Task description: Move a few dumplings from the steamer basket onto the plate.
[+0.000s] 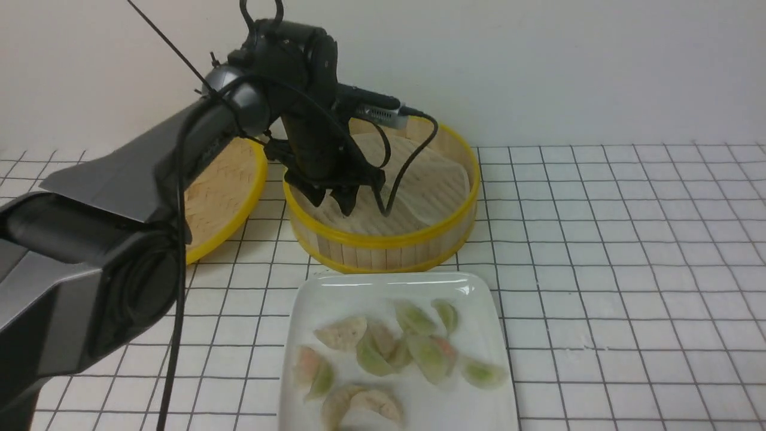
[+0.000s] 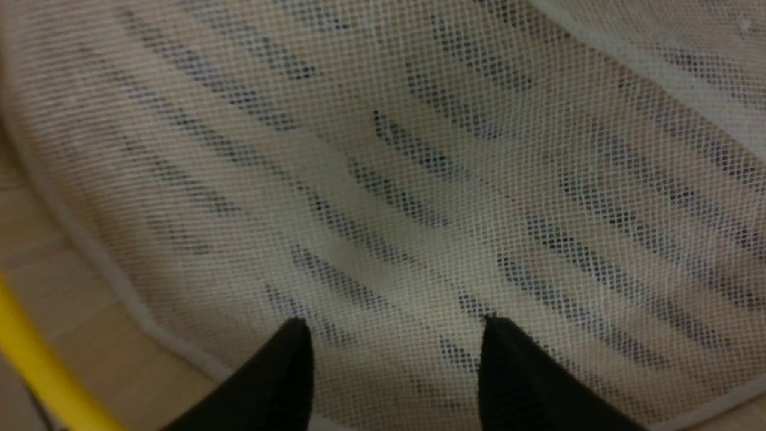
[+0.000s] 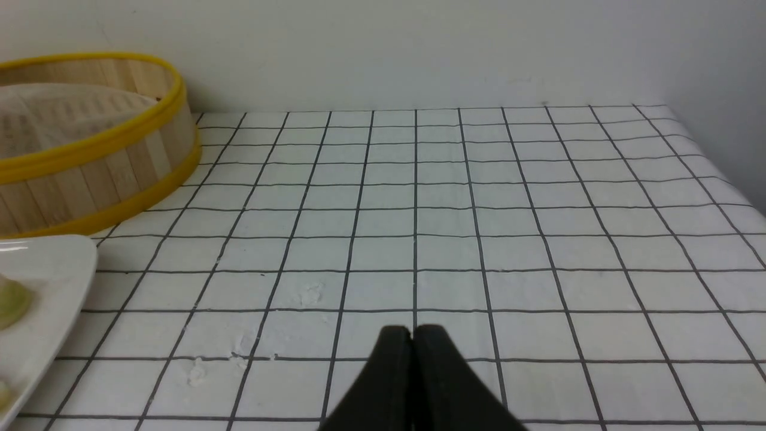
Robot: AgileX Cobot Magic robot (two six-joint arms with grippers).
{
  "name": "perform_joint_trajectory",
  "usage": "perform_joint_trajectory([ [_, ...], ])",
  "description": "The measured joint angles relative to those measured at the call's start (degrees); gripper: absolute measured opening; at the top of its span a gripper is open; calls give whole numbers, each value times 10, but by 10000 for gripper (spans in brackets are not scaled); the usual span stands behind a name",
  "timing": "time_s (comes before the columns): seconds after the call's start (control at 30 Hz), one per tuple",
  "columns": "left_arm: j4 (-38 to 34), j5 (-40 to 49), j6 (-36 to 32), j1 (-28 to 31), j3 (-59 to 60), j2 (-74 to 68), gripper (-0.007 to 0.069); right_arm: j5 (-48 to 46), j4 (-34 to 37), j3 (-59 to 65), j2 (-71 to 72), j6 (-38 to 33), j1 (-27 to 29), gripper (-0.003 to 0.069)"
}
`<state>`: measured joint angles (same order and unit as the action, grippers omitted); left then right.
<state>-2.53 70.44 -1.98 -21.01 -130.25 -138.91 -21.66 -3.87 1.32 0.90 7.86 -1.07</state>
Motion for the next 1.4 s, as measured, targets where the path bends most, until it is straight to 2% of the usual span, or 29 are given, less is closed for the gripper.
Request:
perform_joint_trajectory([
  [0.2,-13,0,-13,-1,-2,-10,474,0,0,0,0,0,0,-14],
  [0.47,-13,0,-9,-4,10,-14,479,0,0,0,0,0,0,-14],
  [0.63,-15,-4,3,-5,31,-13,458,0,0,0,0,0,0,-14],
  [0.73,-14,-4,3,-5,33,-13,386,0,0,0,0,0,0,-14],
  [0.77,-12,-4,3,-5,33,-13,324,0,0,0,0,0,0,-14],
  [0.8,-12,-4,3,-5,33,-13,311,0,0,0,0,0,0,-14],
  [0.87,-9,-3,3,-5,33,-13,132,0,0,0,0,0,0,-14],
  [0.9,-8,-3,3,-5,33,-12,76,0,0,0,0,0,0,-14],
  [0.97,-10,-2,3,-5,31,-12,20,0,0,0,0,0,0,-14],
  [1.27,-11,2,3,-5,-80,-2,-6,0,0,0,0,0,0,-14],
  [1.4,-13,2,3,-5,-86,21,-6,0,0,0,0,0,0,-14],
])
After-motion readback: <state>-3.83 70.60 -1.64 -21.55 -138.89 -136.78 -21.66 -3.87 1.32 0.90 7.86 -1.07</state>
